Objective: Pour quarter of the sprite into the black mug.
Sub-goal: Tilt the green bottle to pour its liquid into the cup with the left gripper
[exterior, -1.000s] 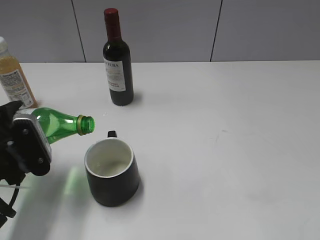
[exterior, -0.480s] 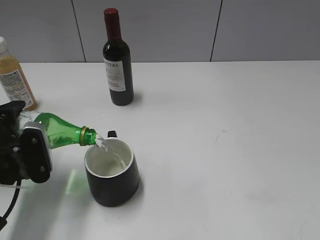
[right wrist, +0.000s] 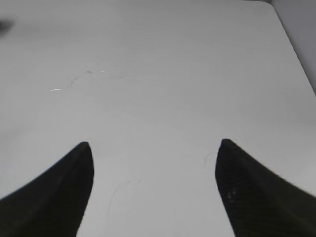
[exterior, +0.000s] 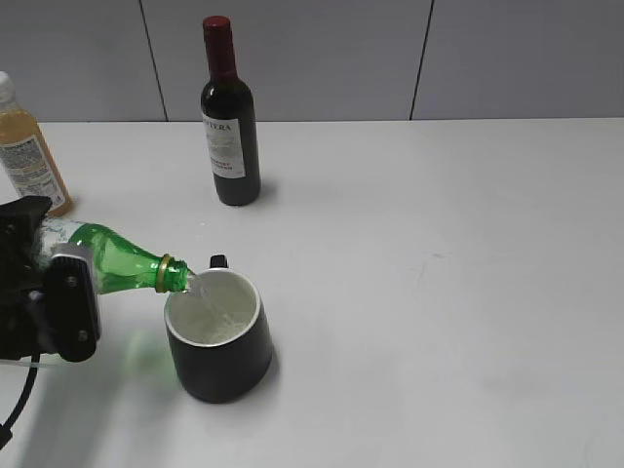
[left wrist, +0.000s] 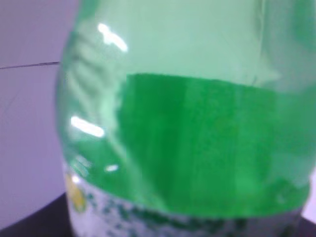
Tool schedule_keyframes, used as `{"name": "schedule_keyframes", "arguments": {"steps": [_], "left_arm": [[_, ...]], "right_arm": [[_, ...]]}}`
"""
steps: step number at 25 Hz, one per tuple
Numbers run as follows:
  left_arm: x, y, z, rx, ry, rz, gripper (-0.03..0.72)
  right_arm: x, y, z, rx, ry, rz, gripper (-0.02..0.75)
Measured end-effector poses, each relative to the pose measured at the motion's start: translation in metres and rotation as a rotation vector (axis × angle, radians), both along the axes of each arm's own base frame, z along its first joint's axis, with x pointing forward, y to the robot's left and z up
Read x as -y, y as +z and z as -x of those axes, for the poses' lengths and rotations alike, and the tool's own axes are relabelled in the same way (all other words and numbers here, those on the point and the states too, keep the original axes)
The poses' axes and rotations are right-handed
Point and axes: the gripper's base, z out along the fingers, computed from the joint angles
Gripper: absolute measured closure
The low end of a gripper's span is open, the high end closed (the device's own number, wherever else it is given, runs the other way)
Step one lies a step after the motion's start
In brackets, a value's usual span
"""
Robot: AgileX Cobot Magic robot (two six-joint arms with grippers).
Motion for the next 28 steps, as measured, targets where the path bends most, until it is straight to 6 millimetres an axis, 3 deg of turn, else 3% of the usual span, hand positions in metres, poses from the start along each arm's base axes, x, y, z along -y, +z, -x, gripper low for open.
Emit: {"name": "schedule_keyframes", "arguments": {"steps": [10,28], "left_arm": [[0.0012,0.0002,-0.0002,0.008,-0.002,0.046,0.236],[0.0046,0.0011,-0.0013,0.109,0.244,1.177,0.236]], "right_arm": [[0.0000,0.0000,0.0000,0.000,0.000,0.000,0.155],[0.0000,0.0000,0.0000,0.000,0.000,0.000,0.155]]}}
